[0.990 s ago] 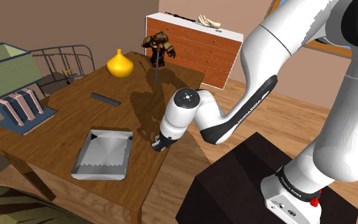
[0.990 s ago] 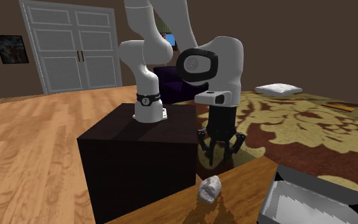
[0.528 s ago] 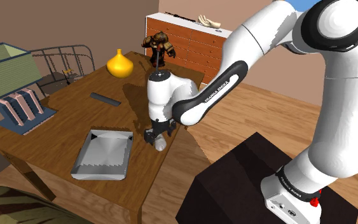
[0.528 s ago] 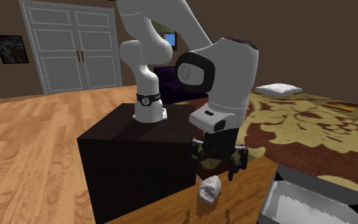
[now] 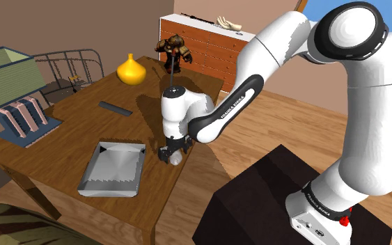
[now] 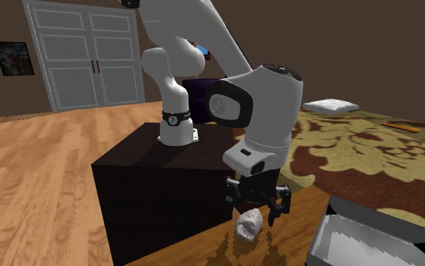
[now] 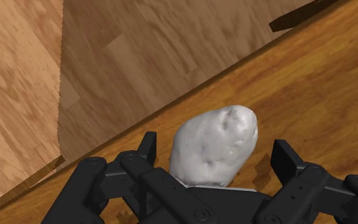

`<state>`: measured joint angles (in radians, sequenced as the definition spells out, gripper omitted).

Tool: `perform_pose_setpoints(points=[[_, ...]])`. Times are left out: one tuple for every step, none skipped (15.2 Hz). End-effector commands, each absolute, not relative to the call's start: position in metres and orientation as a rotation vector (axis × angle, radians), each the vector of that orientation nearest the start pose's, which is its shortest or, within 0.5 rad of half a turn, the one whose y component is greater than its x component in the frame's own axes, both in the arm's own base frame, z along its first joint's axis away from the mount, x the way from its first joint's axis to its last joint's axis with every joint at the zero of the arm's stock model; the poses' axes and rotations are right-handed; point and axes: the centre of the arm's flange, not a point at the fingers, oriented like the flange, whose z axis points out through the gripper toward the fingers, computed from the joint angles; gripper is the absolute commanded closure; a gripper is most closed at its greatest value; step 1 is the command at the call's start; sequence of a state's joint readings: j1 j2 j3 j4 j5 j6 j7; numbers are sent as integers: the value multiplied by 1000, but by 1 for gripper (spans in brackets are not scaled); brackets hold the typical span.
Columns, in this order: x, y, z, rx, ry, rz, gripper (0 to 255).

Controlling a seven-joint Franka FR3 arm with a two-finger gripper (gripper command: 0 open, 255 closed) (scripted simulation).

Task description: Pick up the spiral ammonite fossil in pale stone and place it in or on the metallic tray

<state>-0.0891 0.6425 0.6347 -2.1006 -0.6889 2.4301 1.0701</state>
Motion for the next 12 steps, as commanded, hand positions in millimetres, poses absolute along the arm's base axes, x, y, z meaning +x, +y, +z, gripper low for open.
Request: perform_pose_setpoints(points=[[472, 298, 152, -3235, 56, 69, 0], [472, 298, 152, -3235, 56, 69, 0], [472, 298, 152, -3235, 56, 69, 0], [472, 298, 152, -3235, 56, 69, 0], [472, 298, 152, -3235, 56, 69, 0], [472, 298, 152, -3235, 56, 69, 255], [472, 298, 152, -3235, 56, 69, 255], [472, 298, 152, -3235, 56, 69, 255], [472, 298, 152, -3235, 56, 69, 255], [472, 298, 152, -3235, 56, 69, 255], [472, 298, 152, -3235, 56, 69, 255], [472, 298, 152, -3235, 56, 69, 255]])
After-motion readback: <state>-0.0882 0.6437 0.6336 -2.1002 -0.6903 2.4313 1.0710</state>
